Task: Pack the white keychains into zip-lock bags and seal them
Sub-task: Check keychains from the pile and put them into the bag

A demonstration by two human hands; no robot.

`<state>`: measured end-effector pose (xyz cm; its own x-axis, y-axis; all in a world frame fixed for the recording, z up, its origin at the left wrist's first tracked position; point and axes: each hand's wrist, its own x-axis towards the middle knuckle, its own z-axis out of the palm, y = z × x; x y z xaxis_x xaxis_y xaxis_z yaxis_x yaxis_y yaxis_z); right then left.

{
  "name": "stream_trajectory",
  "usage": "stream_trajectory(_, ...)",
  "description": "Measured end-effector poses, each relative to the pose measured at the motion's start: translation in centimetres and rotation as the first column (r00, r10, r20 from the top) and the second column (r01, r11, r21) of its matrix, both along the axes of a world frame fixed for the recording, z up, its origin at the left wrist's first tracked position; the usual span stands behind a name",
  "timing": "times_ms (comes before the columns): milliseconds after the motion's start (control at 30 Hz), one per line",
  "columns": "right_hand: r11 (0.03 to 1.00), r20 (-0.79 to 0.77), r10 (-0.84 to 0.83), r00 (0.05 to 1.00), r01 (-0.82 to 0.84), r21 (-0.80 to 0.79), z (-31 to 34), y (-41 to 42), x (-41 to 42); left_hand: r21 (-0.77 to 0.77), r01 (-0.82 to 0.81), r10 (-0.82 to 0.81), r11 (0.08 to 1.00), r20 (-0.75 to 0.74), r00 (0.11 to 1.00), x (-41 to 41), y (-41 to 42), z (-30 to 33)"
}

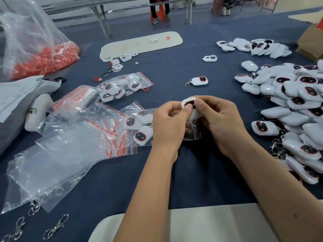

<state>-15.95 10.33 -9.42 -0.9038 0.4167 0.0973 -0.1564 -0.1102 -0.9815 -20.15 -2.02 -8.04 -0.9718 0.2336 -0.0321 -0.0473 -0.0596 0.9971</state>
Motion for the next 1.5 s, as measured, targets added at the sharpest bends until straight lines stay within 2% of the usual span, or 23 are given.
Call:
stream_trajectory(200, 1.0, 0.002, 0.014, 1.0, -0.014, 0.005, -0.1, -0.1, 0.0, -0.042, -0.038, 0.035, 0.998, -0.05, 0.998, -0.3, -0.1, -0.2)
stream_trajectory(333, 1.0, 0.016, 0.001, 1.0, -0.001, 0.003, -0.1, -0.1, 0.0, -0.032, -0.037, 0.036, 0.999, -0.02, 0.999, -0.1, 0.1, -0.1)
stream_trajectory(600, 0.997, 0.022, 0.009, 1.0, -0.011, 0.079, 0.0, -0.4, 0.1, -0.069, -0.095, 0.089, 0.993, -0.084, 0.992, -0.5, -0.2, -0.3)
stream_trajectory(1033, 0.979, 0.035, 0.072, 0.997, -0.077, 0.186, 0.6, -0.8, 0.7, -0.018, -0.13, 0.13, 0.991, 0.007, 0.991, -0.8, -0.3, -0.4)
stream_trajectory(1167, 0.979, 0.066, -0.006, 0.998, -0.008, 0.203, 0.7, -0.7, 0.6, -0.05, -0.069, 0.07, 0.996, 0.011, 0.997, -0.6, -0.2, -0.4)
stream_trajectory(1267, 0.99, 0.114, -0.106, 0.988, 0.095, 0.103, 0.5, -0.2, 0.2, -0.09, -0.091, 0.089, 0.992, -0.025, 0.996, -0.5, 0.2, -0.2)
stream_trajectory(1333, 0.982, 0.155, -0.166, 0.974, 0.177, -0.063, 0.7, 0.1, -0.6, -0.114, -0.111, 0.108, 0.987, -0.032, 0.994, -0.5, 0.4, -0.2)
stream_trajectory(1400, 0.94, 0.196, -0.196, 0.961, 0.241, -0.24, 1.2, 0.7, -2.0, -0.116, -0.119, 0.118, 0.986, -0.011, 0.993, -0.5, 0.4, -0.2)
stream_trajectory(1500, 0.838, 0.131, -0.142, 0.981, 0.19, -0.512, 2.2, 1.5, -4.3, -0.119, -0.105, 0.106, 0.987, 0.003, 0.994, -0.3, 0.3, 0.0)
